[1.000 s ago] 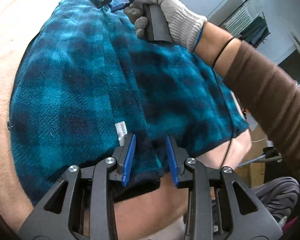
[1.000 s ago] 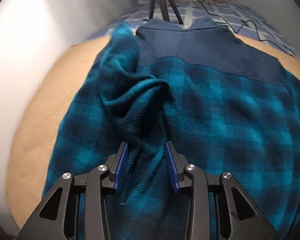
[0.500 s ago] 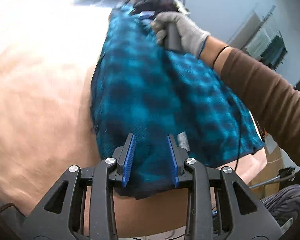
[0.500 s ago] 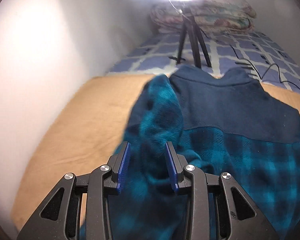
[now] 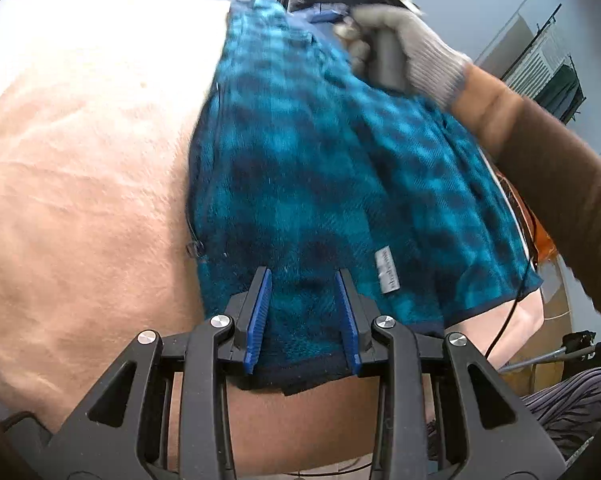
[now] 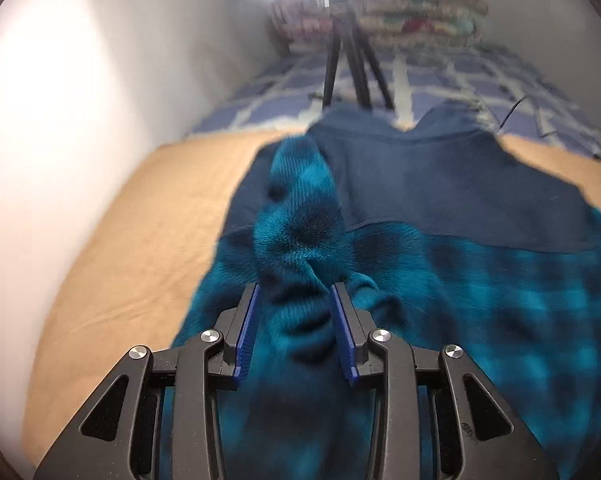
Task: Fold large clothes
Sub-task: 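Open both tools and lift them off the folded jacket, then grasp the sleeve cuff with the right tool and lay it onto the body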
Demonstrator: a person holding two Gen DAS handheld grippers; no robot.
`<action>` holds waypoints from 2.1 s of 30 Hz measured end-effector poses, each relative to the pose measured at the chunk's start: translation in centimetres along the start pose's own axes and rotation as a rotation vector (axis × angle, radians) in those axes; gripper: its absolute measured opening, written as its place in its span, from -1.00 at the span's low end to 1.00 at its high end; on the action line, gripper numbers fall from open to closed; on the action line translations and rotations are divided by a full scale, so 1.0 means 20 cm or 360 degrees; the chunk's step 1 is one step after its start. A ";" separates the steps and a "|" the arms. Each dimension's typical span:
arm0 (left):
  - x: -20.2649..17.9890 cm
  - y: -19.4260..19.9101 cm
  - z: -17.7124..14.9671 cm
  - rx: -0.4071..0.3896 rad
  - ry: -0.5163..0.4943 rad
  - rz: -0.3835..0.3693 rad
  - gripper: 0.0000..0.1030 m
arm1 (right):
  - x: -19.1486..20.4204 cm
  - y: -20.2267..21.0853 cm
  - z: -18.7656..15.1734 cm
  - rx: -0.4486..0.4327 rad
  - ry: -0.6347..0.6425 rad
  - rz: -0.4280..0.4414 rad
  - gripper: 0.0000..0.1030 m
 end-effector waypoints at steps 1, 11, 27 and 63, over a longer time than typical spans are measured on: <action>0.00 0.03 0.02 -0.0036 -0.0002 0.0004 -0.37 | 0.00 0.07 0.01 -0.0035 0.0017 -0.0011 -0.35; -0.24 0.25 0.25 -0.0201 -0.0122 -0.0100 0.27 | -0.33 0.97 -0.10 -0.0126 0.0031 -0.0092 0.05; -0.63 0.16 0.38 -0.0011 -0.0275 -0.0350 0.28 | -1.33 1.82 -0.83 -0.0010 -0.0436 -0.0445 0.07; -0.54 0.09 0.34 0.0001 -0.0137 -0.0361 0.28 | -0.64 1.79 -0.70 0.0018 -0.0054 -0.0192 -0.98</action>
Point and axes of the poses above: each gripper's, at about its wrist camera, not at the fingertips, and y roughly against the way its jaws point, x to its left, z to its top, the point moved 8 cm from there along -y, roughly the way its jaws point, and after that the axes turned 9 degrees about -x, right-handed, at the moved point
